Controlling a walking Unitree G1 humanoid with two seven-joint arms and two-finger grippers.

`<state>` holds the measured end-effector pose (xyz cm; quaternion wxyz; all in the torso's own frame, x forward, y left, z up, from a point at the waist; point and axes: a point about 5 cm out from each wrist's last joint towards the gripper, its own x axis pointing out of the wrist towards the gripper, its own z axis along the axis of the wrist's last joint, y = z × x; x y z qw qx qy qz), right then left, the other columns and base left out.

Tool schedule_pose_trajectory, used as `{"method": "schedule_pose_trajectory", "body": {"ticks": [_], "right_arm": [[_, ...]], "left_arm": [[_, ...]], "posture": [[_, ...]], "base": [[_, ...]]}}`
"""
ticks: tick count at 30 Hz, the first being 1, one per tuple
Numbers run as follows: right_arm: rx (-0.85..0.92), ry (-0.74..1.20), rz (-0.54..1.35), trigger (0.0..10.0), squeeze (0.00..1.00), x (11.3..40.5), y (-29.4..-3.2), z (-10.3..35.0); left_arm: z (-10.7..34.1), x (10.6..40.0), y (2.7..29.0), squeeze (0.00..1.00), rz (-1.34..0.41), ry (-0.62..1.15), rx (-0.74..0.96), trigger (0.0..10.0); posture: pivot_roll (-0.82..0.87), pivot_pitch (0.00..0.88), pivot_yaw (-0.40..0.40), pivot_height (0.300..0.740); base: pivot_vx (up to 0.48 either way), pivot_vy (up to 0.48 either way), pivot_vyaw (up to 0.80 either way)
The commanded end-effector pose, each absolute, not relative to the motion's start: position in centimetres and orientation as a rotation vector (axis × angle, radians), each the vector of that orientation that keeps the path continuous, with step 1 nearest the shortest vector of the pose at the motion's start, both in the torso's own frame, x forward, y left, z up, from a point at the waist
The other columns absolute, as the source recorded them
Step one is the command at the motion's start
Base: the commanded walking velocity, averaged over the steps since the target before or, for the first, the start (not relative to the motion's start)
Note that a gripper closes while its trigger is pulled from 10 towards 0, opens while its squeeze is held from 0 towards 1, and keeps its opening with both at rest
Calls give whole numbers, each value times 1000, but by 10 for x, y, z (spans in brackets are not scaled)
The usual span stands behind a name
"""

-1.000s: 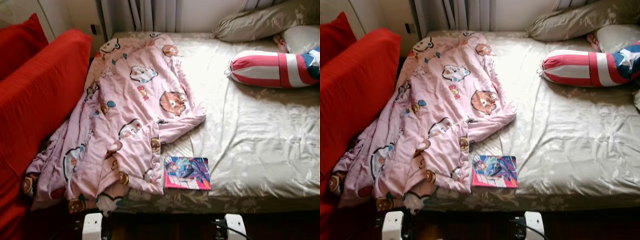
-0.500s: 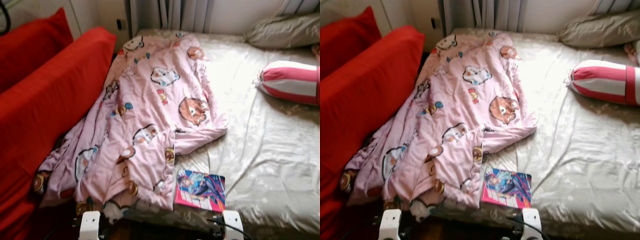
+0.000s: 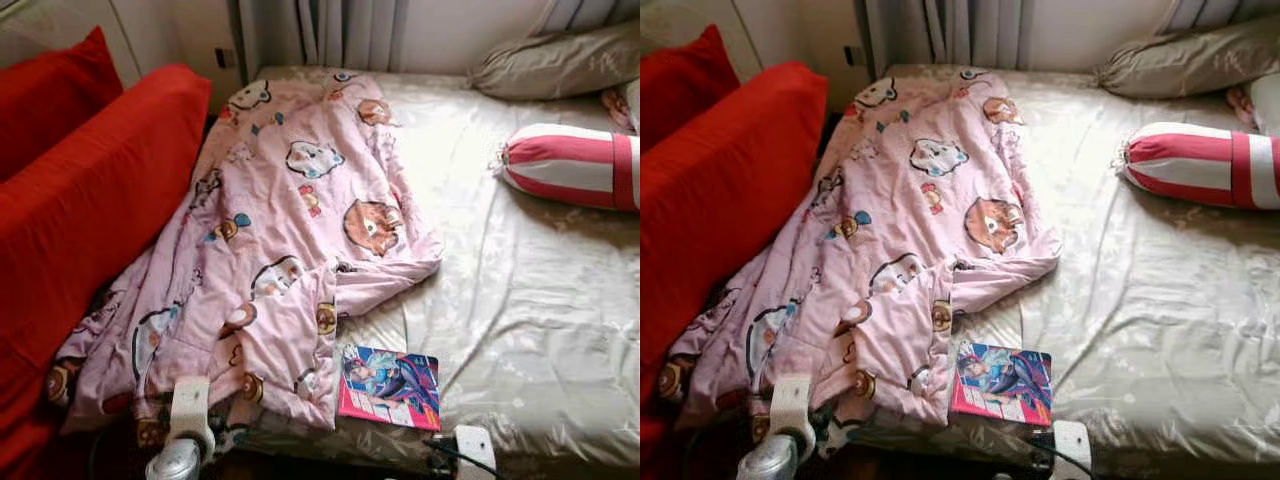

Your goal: Clean up the room

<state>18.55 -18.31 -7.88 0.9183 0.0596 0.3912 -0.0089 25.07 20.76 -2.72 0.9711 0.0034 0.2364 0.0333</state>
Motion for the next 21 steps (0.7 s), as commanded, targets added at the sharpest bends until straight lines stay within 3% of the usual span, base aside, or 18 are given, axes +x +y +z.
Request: {"method": "schedule_pose_trajectory", "body": {"ticks": [1, 5, 6, 13, 21], "right_arm": [[145, 621, -17, 10000, 0, 221, -176, -56], [191, 516, 7, 10000, 0, 233, -175, -44], [165, 412, 61, 10000, 0, 239, -172, -33], [120, 260, 135, 10000, 0, 235, -174, -16], [148, 185, -31, 10000, 0, 233, -189, -5]], "left_arm": [[-18, 255, 210, 0, 66, 392, -14, 10000], [-3, 260, 210, 0, 31, 279, 12, 10000], [4, 258, 207, 0, -4, 215, 27, 10000], [17, 250, 205, 0, -10, 114, 33, 10000], [33, 254, 198, 0, -10, 40, 4, 10000]], "posture": [[46, 180, -36, 740], [38, 173, -38, 740], [34, 167, -41, 740], [21, 148, -44, 740], [21, 115, -42, 740]], "base": [[0, 0, 0], [0, 0, 0], [0, 0, 0], [0, 0, 0], [0, 0, 0]]}}
